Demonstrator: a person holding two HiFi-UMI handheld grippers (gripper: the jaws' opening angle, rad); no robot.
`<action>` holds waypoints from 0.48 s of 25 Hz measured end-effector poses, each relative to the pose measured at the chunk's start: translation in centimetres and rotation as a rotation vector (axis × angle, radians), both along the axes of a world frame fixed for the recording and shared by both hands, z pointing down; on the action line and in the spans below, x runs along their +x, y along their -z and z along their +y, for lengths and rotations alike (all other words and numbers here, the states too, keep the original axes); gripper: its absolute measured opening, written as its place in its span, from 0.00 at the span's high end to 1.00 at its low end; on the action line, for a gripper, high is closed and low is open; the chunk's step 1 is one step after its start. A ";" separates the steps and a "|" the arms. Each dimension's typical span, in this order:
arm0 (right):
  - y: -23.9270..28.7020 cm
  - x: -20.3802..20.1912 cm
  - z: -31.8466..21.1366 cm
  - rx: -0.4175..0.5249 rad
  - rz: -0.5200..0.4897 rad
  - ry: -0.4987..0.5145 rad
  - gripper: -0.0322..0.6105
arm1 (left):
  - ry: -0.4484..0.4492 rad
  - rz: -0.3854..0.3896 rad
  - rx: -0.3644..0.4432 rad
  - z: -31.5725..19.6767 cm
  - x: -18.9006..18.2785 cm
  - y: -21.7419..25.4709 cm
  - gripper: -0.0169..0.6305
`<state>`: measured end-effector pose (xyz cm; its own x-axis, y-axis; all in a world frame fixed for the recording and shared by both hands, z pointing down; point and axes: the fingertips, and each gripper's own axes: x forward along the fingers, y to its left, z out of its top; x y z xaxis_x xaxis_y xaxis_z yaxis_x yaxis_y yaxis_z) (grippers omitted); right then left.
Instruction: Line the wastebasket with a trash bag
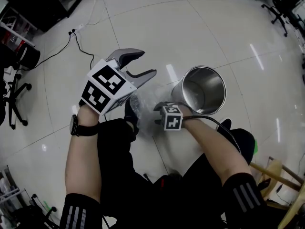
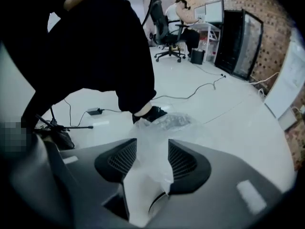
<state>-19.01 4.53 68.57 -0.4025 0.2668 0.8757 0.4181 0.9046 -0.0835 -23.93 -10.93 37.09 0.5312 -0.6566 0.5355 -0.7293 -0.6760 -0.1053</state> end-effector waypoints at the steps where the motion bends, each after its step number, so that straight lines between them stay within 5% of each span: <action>1: -1.3 0.3 0.2 0.018 0.031 0.023 0.61 | 0.003 0.004 0.002 0.1 -0.2 0.0 0.60; 12: -8.6 0.5 1.3 0.184 0.157 0.118 0.63 | 0.015 0.057 0.053 0.2 -1.1 2.0 0.60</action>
